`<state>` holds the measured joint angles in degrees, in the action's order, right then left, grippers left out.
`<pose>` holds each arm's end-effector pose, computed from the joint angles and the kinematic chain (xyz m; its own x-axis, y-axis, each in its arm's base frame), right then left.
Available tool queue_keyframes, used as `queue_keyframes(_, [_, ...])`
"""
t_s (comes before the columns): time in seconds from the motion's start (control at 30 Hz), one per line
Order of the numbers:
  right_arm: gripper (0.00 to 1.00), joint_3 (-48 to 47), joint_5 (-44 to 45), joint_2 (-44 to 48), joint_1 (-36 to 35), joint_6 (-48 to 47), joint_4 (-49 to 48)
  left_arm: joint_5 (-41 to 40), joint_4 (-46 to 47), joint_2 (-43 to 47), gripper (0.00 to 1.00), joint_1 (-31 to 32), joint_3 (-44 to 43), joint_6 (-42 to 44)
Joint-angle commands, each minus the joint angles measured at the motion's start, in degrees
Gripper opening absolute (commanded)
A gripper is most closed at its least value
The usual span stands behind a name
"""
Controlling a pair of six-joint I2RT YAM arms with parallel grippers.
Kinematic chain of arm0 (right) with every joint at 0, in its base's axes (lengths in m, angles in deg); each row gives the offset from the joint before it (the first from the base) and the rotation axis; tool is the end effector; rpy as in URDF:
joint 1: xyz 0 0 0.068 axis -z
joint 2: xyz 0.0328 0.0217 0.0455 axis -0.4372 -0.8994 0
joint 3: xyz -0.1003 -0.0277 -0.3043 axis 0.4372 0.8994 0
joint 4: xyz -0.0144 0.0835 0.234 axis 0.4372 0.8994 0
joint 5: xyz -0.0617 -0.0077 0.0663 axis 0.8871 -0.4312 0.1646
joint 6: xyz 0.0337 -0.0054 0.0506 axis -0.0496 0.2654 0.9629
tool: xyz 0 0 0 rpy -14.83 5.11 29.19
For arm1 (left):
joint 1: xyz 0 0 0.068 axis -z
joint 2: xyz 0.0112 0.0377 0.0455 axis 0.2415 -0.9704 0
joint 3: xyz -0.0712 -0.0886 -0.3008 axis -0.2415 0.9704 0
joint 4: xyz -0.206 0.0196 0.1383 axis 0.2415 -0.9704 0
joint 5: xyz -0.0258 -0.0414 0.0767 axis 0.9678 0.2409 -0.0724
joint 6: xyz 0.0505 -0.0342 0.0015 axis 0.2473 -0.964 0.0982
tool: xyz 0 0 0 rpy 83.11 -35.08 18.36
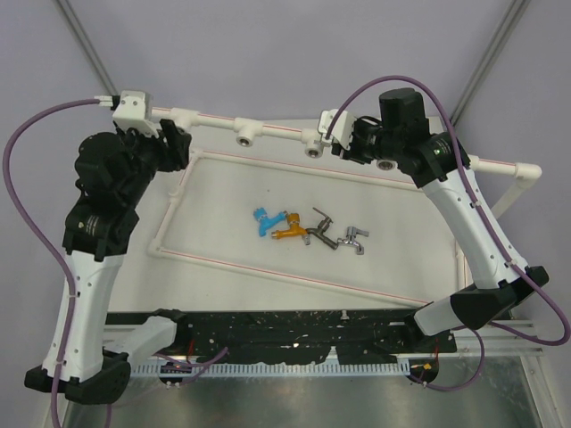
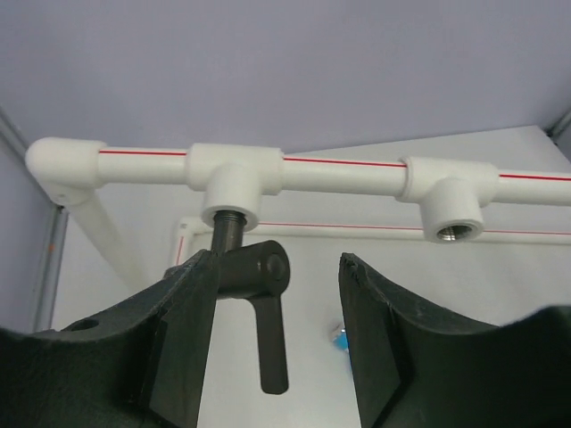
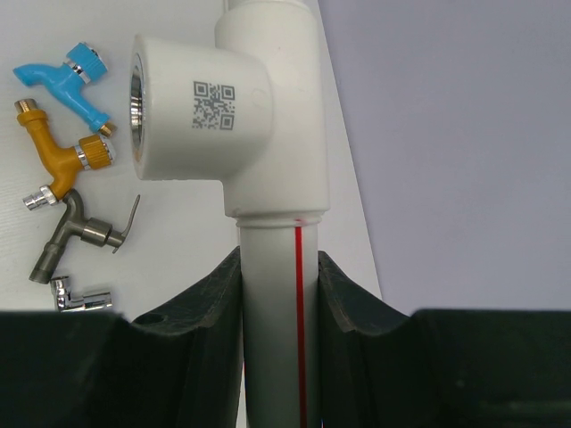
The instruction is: Install the water faucets
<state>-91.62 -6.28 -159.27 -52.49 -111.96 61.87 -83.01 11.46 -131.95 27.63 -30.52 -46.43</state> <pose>0.2478 0.1403 0.5018 0.2962 -0.7202 -0.6273 -0.7522 0.2288 -0.6179 0.1457 -0.0366 0.5371 -0.1007 -0.1005 -0.9898 0.2483 0.9609 -0.1229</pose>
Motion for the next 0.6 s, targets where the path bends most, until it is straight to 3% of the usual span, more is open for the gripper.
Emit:
queue_keyframes(0.0, [0.05, 1.55, -7.82, -3.62, -1.12, 3.54, 1.53, -9.69, 0.94, -1.68, 0.59, 0.06, -1.35, 5.05])
queue_keyframes(0.13, [0.05, 1.73, -7.65, -3.53, -1.12, 3.54, 1.53, -5.84, -0.64, -4.14, 0.54, 0.06, -1.09, 5.75])
queue_keyframes(0.4, [0.05, 1.38, -7.82, -4.23, -1.12, 3.63, 1.53, 1.29, -4.33, -5.72, 0.23, 2.34, 3.13, 8.29])
queue_keyframes(0.57, [0.05, 1.38, -7.82, -4.58, -1.12, 3.72, 1.44, 0.94, -8.72, -8.01, 0.17, 6.21, 5.24, 10.59])
